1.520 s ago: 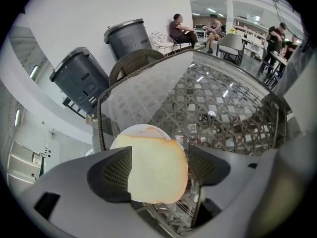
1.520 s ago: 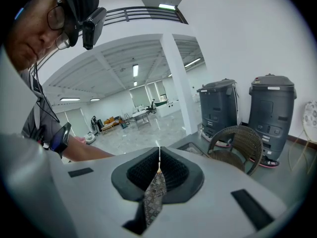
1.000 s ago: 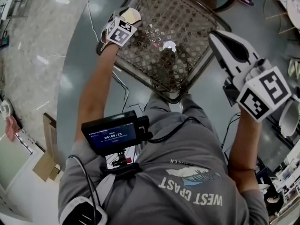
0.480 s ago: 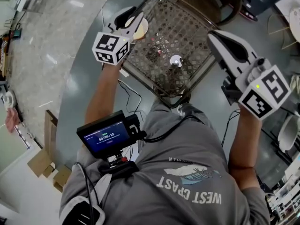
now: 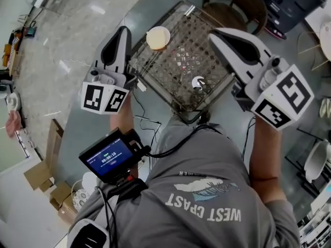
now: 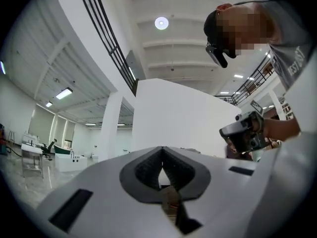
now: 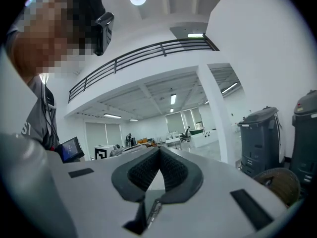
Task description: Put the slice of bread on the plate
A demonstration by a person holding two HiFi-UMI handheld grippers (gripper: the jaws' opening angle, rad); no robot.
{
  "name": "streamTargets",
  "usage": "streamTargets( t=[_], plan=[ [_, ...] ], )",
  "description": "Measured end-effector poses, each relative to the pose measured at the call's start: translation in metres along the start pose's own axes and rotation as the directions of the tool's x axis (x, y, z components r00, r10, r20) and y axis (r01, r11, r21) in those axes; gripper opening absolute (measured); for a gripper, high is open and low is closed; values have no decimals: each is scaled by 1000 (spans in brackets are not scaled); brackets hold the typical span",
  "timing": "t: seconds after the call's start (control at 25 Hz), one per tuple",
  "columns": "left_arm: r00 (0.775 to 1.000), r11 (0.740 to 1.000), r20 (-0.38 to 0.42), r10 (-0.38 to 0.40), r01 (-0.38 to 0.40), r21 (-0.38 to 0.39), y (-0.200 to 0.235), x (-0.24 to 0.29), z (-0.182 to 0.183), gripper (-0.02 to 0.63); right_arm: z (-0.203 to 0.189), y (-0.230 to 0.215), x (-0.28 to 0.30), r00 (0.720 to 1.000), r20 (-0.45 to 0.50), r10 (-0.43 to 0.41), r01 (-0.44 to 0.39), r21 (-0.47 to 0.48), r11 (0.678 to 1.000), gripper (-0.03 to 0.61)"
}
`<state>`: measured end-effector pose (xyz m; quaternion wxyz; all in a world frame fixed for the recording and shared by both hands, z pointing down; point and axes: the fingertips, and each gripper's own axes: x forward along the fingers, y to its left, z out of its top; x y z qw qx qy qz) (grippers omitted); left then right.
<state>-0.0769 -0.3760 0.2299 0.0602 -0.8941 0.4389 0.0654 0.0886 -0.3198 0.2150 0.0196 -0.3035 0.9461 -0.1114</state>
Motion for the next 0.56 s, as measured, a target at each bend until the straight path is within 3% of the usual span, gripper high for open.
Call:
streamTargets(
  t=[0.24, 0.56],
  plan=[
    [999, 999, -4, 40, -40, 21, 3, -11, 7, 8, -1, -10, 3, 1000, 7, 25, -25, -11, 1000, 6],
    [999, 1000, -32, -7, 8, 26, -6, 3, 16, 8, 4, -20, 0, 1000, 26, 4, -3, -20, 1000, 6]
  ],
)
